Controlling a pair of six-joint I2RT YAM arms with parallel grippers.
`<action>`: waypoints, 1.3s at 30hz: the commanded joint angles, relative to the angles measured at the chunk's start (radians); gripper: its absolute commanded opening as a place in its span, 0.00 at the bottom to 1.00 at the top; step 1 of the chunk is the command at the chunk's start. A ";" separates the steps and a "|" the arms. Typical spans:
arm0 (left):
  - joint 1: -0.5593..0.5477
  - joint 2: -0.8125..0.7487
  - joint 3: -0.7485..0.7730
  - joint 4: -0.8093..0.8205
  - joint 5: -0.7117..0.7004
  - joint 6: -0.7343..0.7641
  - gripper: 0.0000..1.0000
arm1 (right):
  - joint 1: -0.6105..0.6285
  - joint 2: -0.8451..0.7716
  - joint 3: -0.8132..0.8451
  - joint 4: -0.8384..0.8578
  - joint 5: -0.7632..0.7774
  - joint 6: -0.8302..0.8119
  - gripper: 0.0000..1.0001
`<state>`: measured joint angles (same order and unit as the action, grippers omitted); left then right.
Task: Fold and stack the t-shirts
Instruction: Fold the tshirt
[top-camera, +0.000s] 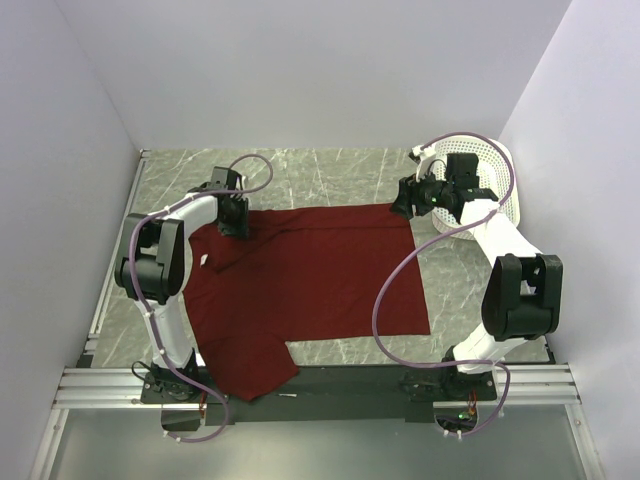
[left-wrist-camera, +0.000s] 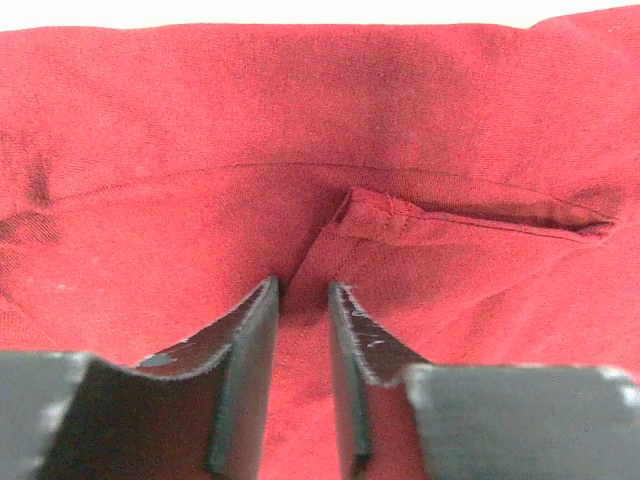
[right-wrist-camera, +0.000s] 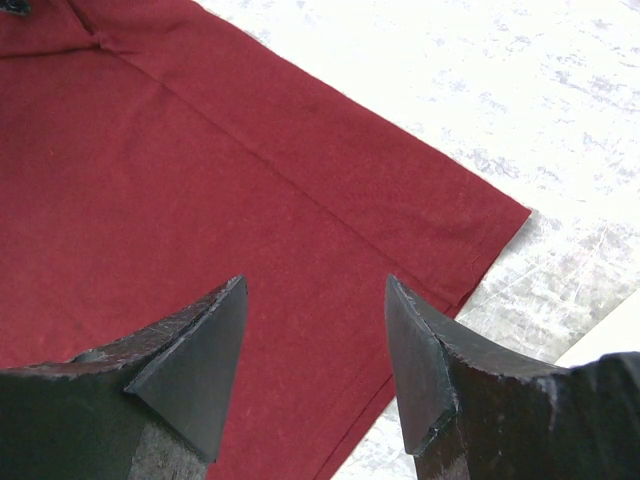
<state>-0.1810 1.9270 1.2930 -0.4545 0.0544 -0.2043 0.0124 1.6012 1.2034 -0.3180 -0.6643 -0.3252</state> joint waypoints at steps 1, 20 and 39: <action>-0.003 0.006 0.029 -0.012 0.010 0.017 0.31 | -0.008 -0.035 -0.004 0.014 -0.017 0.006 0.64; -0.005 -0.161 -0.061 -0.003 0.030 0.014 0.15 | -0.008 -0.033 -0.001 0.014 -0.018 0.006 0.64; -0.090 -0.324 -0.242 -0.044 0.320 0.019 0.37 | -0.008 -0.046 0.004 0.014 -0.018 0.009 0.64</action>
<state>-0.2405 1.6550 1.0763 -0.4763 0.2558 -0.1974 0.0124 1.6012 1.2034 -0.3180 -0.6693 -0.3225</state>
